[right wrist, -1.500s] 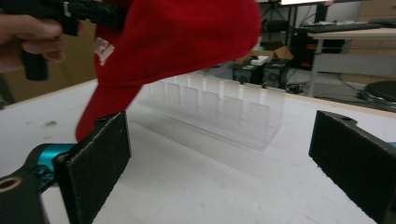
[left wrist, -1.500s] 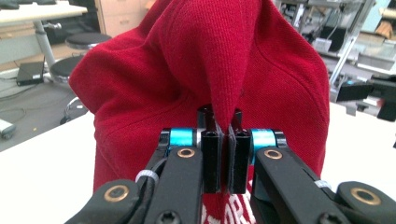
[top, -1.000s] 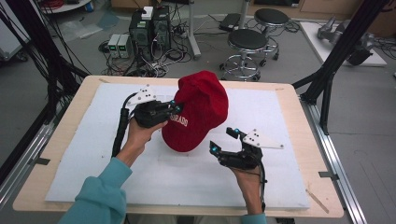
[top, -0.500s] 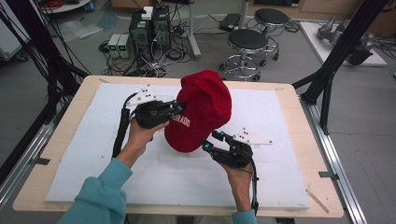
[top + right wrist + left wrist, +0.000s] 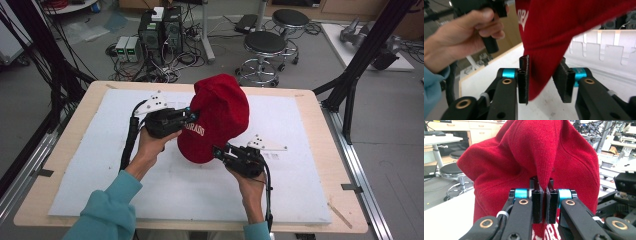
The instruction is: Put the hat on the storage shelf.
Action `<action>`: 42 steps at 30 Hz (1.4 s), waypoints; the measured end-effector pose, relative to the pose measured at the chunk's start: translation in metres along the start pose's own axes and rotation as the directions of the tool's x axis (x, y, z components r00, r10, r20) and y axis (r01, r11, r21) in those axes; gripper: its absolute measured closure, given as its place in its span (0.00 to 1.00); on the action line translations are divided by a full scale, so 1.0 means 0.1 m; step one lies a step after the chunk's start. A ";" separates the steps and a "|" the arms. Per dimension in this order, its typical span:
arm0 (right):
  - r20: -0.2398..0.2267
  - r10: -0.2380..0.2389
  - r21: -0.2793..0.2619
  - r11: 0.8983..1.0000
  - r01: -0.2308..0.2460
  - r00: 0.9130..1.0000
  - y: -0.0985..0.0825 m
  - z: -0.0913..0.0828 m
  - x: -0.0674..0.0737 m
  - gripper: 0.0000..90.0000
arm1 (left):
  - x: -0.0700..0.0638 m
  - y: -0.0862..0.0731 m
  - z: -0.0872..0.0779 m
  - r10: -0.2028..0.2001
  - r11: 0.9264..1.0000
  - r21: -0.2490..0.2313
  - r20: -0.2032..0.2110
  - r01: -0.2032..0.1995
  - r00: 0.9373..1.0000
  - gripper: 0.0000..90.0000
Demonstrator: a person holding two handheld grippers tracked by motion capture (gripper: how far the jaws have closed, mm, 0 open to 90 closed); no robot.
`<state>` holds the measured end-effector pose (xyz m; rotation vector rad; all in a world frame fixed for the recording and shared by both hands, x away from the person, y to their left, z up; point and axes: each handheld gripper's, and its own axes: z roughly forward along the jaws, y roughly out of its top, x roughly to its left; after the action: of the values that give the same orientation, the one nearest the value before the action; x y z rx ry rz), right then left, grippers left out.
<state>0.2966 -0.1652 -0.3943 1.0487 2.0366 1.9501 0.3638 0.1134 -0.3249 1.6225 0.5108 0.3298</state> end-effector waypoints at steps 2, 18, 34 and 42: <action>-0.016 0.013 -0.003 1.000 -0.013 1.000 0.00 -0.01 -0.01 0.81 | 0.00 0.00 0.00 -0.003 1.000 -0.005 0.004 0.003 1.000 0.96; -0.124 -0.034 -0.019 0.999 0.032 0.992 0.04 -0.02 0.07 0.95 | 0.02 -0.03 0.04 -0.001 1.000 0.006 0.018 0.001 1.000 0.96; 0.003 -0.132 -0.052 0.990 0.132 0.991 0.23 -0.06 0.07 0.96 | 0.16 -0.06 -0.16 -0.023 0.992 0.120 -0.097 0.034 0.995 0.18; 0.115 -0.194 -0.058 0.978 0.201 0.974 0.40 -0.09 -0.02 0.96 | 0.21 -0.24 -0.43 0.057 0.974 0.227 -0.134 -0.025 0.989 0.16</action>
<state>0.3084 -0.1765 -0.3570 0.8789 1.9204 1.8098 0.3572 0.1627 -0.3454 1.8397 0.6402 0.4314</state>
